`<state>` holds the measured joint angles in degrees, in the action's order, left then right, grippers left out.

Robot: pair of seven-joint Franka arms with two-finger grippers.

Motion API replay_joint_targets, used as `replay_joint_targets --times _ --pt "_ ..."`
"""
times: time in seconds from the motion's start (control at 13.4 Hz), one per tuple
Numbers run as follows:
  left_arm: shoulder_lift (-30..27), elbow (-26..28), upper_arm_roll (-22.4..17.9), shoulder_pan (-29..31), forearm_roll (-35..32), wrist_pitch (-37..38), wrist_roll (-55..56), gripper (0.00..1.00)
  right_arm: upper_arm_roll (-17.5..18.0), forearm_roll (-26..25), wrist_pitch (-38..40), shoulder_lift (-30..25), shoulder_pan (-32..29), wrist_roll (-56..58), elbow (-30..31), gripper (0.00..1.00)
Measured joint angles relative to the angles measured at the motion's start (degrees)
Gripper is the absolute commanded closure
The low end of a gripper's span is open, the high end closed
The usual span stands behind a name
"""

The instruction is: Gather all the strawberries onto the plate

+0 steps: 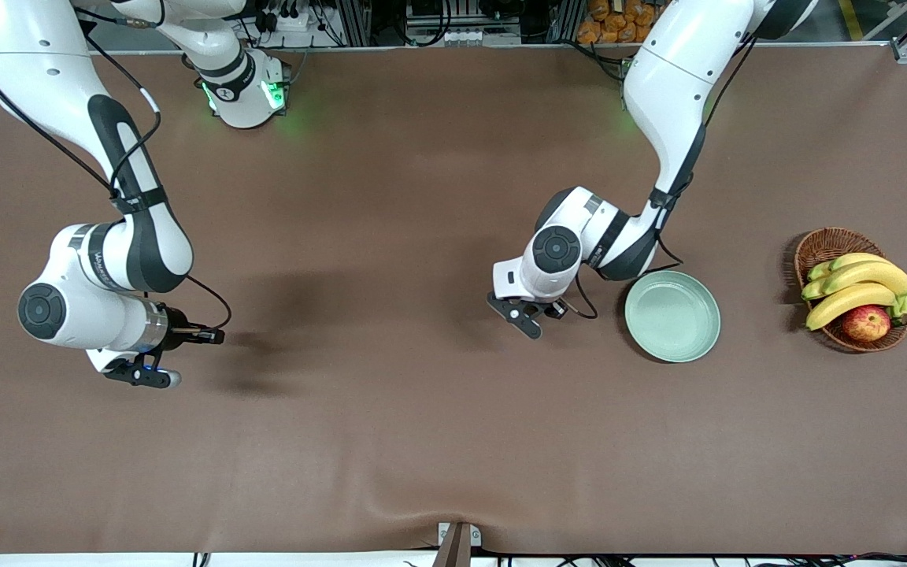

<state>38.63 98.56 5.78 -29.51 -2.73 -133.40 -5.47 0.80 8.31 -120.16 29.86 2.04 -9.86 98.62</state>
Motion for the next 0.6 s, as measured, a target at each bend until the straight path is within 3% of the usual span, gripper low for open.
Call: replay_joint_targets --times 0.37,0.6 --pt "-8.3 -1.1 -0.2 7.6 -0.1 12.1 -1.8 1.00 0.7 8.9 0.9 0.0 4.9 -10.2 -1.9 0.94" --pt "-11.7 -0.9 -0.3 15.3 -0.2 18.5 -7.1 1.00 1.2 9.9 0.6 0.4 11.1 -23.7 -4.0 0.94"
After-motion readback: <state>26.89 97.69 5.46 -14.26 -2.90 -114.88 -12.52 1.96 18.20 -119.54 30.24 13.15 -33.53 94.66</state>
